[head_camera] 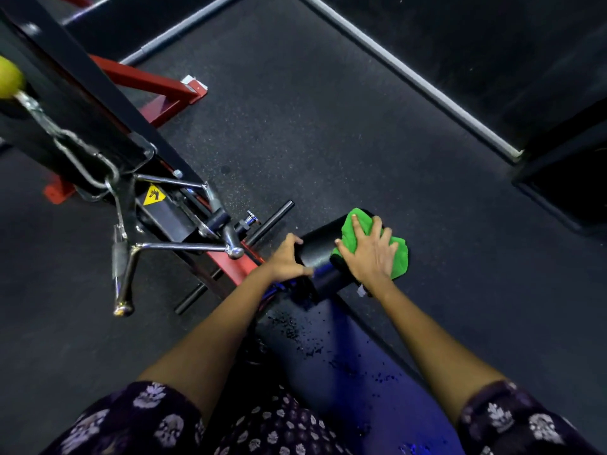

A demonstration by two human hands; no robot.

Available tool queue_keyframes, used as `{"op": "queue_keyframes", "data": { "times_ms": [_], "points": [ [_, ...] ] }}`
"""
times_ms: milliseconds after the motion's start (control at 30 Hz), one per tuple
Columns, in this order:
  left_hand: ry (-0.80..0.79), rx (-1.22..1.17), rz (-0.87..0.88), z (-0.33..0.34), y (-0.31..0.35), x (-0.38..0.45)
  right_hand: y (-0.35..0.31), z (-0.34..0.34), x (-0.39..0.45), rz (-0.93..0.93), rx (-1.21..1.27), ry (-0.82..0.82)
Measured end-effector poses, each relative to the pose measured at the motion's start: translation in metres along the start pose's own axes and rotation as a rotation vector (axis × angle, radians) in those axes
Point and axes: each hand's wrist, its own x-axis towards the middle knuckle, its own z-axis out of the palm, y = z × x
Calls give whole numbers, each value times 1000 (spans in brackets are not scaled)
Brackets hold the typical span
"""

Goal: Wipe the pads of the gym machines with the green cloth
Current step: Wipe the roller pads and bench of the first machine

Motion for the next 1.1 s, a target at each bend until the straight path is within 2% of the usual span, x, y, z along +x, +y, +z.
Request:
{"op": "queue_keyframes", "data": {
  "times_ms": [133,233,367,400,433,533,567,600,733,867,933,1033,1100],
  "points": [
    [-59,35,-27,-5,-5,0,-31,-2,2,-55,32,6],
    [-68,100,-14,-8,-2,1,-54,10,-30,-304,10,13],
    [-41,26,-39,-12,-5,3,-18,21,-44,-630,-34,112],
    [-40,7,-37,-12,-5,4,-4,20,-37,-630,-53,120],
    [-42,-18,-34,-12,-6,5,8,15,-29,-548,-67,89],
    [-24,-59,-93,-12,-2,4,19,1,1,-69,33,20],
    [-14,-86,-110,-12,-2,4,11,-4,8,-2,58,23],
    [-8,-102,-121,-12,-2,5,-2,-7,11,-15,35,13],
    [63,-95,-109,-11,0,11,-48,-2,-16,-409,-102,-45],
    [58,-117,-114,-8,-4,24,-13,5,-38,-651,-17,-61],
    [54,-121,-144,-2,3,21,17,1,-23,-570,-62,-109],
    [74,-18,-90,10,12,10,38,-11,13,-158,18,-56],
    [161,35,-20,19,13,3,28,-17,31,-49,68,-60]
  ]
}}
